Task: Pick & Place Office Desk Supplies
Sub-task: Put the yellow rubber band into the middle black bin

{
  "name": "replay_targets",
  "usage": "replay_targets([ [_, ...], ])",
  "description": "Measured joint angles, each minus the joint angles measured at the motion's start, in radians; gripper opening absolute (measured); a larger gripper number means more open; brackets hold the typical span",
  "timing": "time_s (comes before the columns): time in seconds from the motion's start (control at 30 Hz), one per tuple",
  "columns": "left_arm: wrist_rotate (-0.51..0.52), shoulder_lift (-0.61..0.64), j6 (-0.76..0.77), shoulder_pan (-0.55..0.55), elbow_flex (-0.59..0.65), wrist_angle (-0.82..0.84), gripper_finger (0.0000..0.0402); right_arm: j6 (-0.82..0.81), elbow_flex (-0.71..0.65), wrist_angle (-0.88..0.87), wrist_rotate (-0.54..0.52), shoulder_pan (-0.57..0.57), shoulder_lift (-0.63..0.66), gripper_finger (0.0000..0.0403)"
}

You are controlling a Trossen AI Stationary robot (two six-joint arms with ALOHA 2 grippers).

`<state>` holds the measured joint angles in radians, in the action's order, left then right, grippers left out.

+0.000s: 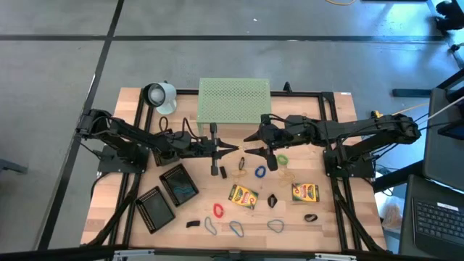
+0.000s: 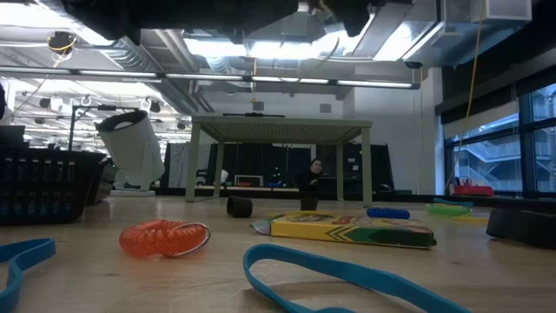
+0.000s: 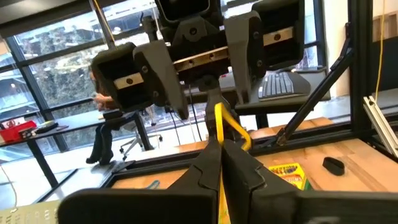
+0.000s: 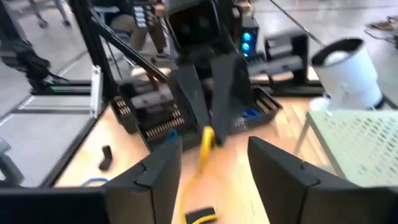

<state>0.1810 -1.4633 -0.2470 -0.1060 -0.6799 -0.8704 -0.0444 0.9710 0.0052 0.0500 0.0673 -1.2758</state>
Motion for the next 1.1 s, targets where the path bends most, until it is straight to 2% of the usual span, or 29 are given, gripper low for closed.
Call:
replay_targets([
  [0.13, 0.074, 0.075, 0.023, -0.046, 0.0, 0.176, 0.0002, 0.0, 0.0, -0.064, -0.075, 0.0, 0.0, 0.02],
  [0.27, 0.212, 0.199, 0.095, -0.12, 0.0, 0.449, 0.0001, 0.0, 0.0, -0.1, -0.159, 0.0, 0.0, 0.0199],
  [0.4, 0.33, 0.338, 0.262, -0.202, 0.0, 0.728, 0.0001, 0.003, 0.0, -0.111, -0.174, 0.0, 0.0, 0.0196],
  [0.5, 0.365, 0.437, 0.418, -0.257, 0.0, 0.906, 0.0001, 0.004, 0.0, -0.123, -0.174, 0.0, 0.0, 0.0195],
  [0.57, 0.337, 0.498, 0.519, -0.289, 0.0, 1.019, 0.0001, 0.0, 0.0, -0.141, -0.174, 0.0, 0.0, 0.0195],
  [0.73, 0.175, 0.593, 0.715, -0.362, 0.0, 1.28, 0.0001, 0.0, 0.0, -0.2, -0.174, 0.0, 0.0, 0.0195],
  [0.83, 0.157, 0.607, 0.797, -0.405, 0.0, 1.41, 0.0001, -0.025, 0.0, -0.215, -0.174, 0.0, 0.0, 0.0195],
  [1.1, 0.073, 0.605, 0.824, -0.48, 0.003, 1.594, 0.0002, -0.052, 0.0, -0.213, -0.174, 0.0, 0.0, 0.0195],
])
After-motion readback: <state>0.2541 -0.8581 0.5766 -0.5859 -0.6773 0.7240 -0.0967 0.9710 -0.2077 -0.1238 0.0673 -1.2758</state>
